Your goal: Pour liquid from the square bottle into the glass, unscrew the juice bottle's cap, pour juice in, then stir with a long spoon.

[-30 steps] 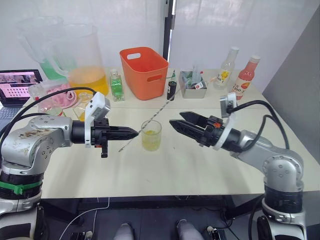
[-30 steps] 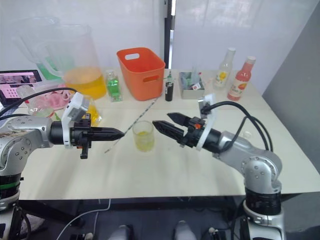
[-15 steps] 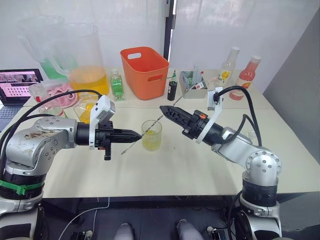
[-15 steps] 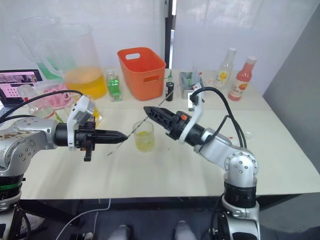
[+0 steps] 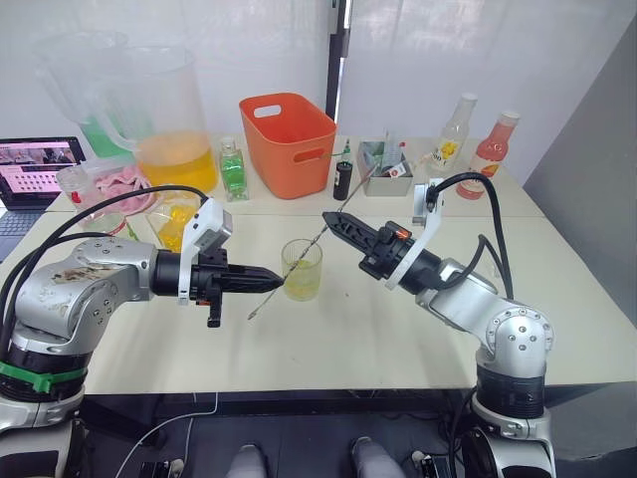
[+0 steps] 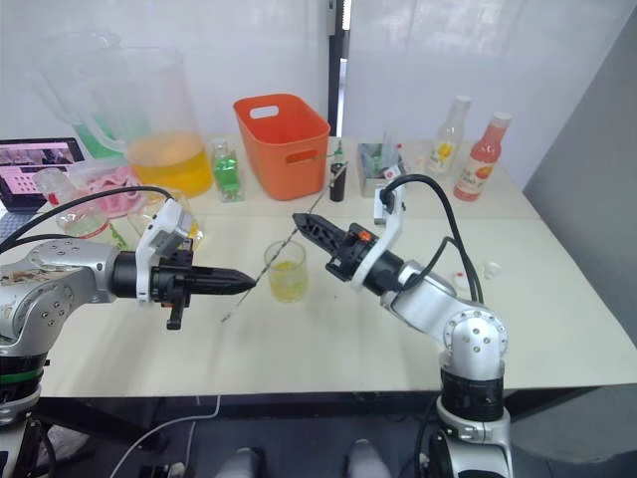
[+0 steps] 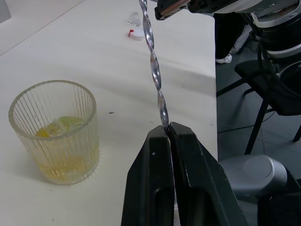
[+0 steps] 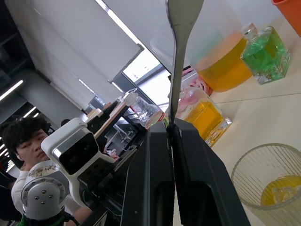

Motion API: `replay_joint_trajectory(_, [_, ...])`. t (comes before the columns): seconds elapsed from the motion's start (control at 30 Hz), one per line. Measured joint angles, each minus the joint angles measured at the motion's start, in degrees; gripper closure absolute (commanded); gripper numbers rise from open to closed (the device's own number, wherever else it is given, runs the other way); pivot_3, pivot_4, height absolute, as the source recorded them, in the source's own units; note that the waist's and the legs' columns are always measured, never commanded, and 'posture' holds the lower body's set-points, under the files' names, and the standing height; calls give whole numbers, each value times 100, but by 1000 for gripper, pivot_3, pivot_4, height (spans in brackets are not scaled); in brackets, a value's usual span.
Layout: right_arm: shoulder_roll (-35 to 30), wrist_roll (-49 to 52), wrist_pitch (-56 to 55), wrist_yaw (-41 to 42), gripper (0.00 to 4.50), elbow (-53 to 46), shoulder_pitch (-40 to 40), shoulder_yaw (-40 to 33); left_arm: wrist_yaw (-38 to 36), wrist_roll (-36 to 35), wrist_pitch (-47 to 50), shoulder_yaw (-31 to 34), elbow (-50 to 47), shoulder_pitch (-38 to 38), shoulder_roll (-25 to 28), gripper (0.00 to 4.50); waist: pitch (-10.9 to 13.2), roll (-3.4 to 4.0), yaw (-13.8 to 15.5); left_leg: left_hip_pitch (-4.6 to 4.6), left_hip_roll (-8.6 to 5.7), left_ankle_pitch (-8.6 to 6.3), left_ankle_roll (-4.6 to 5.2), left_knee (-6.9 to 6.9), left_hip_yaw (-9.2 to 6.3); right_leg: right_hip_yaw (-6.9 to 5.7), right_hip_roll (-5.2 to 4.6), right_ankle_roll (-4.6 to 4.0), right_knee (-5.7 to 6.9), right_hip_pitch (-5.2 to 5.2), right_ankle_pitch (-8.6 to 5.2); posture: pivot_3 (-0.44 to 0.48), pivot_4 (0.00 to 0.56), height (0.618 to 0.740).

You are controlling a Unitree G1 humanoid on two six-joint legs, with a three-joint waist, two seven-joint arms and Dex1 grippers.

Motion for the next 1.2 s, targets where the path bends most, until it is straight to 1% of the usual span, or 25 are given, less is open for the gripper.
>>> replay_joint_trajectory(0.03, [2,17,-30,-8,4500,0,9,6,34,-19,16,1,0,0,-2,3848,0,0,0,0,0,0,0,0,0,0,0,0,0,0,0,0,150,717])
replay_joint_trajectory(0.07, [3,21,-51,-21,4500,0,12,5,79,-36,35,4,2,0,-4,3620,0,0,-1,0,0,0,0,0,-1,-1,0,0,1,0,0,0,150,717])
replay_joint_trajectory(0.13, [2,25,-94,-41,4500,1,22,4,117,-136,68,33,25,-1,-5,2873,0,0,-1,0,0,0,0,0,-2,-1,0,0,0,0,0,0,150,717])
replay_joint_trajectory(0.23, [-69,28,-157,14,4500,11,27,-5,85,-235,63,116,140,-2,33,1916,0,0,-1,0,0,0,1,0,-3,-3,0,0,0,0,0,0,150,717])
replay_joint_trajectory(0.3, [-343,29,-153,247,4500,92,15,-29,-63,-381,33,470,455,-2,194,1220,0,0,-2,0,0,0,1,0,-4,-5,0,-1,-1,-1,-1,0,150,717])
replay_joint_trajectory(0.37, [-568,27,-154,421,4500,186,-36,-122,-108,-407,-9,779,653,0,346,618,1,1,-8,0,0,0,1,-2,-2,-5,0,-2,-1,-2,-1,0,150,717])
replay_joint_trajectory(0.4, [-751,19,-151,596,4500,328,-183,-181,-125,-495,-48,1040,738,36,392,156,1,2,-9,0,0,0,1,-2,-3,-6,0,-3,-1,-1,-2,0,150,717])
replay_joint_trajectory(0.43, [-898,12,-151,692,4500,451,-353,-223,-122,-581,-53,1179,755,81,377,70,3,5,-8,0,0,1,1,-3,-1,-5,-1,-3,-3,-2,-1,0,150,717])
replay_joint_trajectory(0.53, [-1401,-141,-154,1088,4500,912,-1011,-375,-40,-804,-56,1617,743,459,332,70,3,5,-4,0,0,1,1,-4,-4,-8,-1,-5,-3,-1,-2,0,150,717])
replay_joint_trajectory(0.63, [-1583,-398,-154,1463,4500,1301,-1444,-380,80,-787,-180,1857,667,901,289,70,3,5,-2,0,3,0,1,-7,-7,-16,-1,-9,-4,-1,-4,0,150,717])
replay_joint_trajectory(0.7, [-1733,-767,-146,1768,4500,1505,-1700,-176,126,-628,-593,1981,519,1324,221,70,4,6,-15,0,3,0,1,-8,-1,-13,-2,-12,-7,-3,-2,0,150,717])
replay_joint_trajectory(0.83, [-1756,-1350,-152,2216,4500,1795,-1922,60,310,-340,-1056,2080,454,1845,153,70,3,6,2,-2,7,0,1,-6,-3,-19,-3,-15,-9,-2,-1,0,150,717])
replay_joint_trajectory(0.9, [-1790,-1576,-156,2393,4500,1840,-1960,227,361,-341,-1097,2125,376,2010,131,70,3,5,5,-3,6,0,1,-5,-3,-19,-4,-15,-10,-3,-1,0,150,717])
replay_joint_trajectory(0.97, [-1848,-2161,-202,2801,4500,1917,-2026,651,430,-342,-1143,2156,49,2497,-20,70,4,6,2,-3,7,0,0,-6,1,-20,-5,-16,-13,-5,0,0,150,717])
replay_joint_trajectory(1.0, [-1831,-2329,-205,2926,4500,1961,-2038,750,467,-342,-1171,2129,-57,2643,-72,70,4,6,5,-4,7,0,0,-6,-1,-22,-5,-16,-12,-5,0,0,150,717])
replay_joint_trajectory(1.13, [-1805,-3060,-382,3432,4500,2064,-2139,1172,501,-329,-1273,2099,-295,2912,-48,70,4,6,1,-5,8,0,0,-4,0,-21,-5,-19,-12,-8,2,0,150,717])
replay_joint_trajectory(1.2, [-1800,-3458,-557,3679,4500,2141,-2228,1359,526,-283,-1358,2099,-297,2933,-5,70,4,6,-1,-4,8,0,0,-5,0,-23,-5,-21,-12,-9,3,0,150,717])
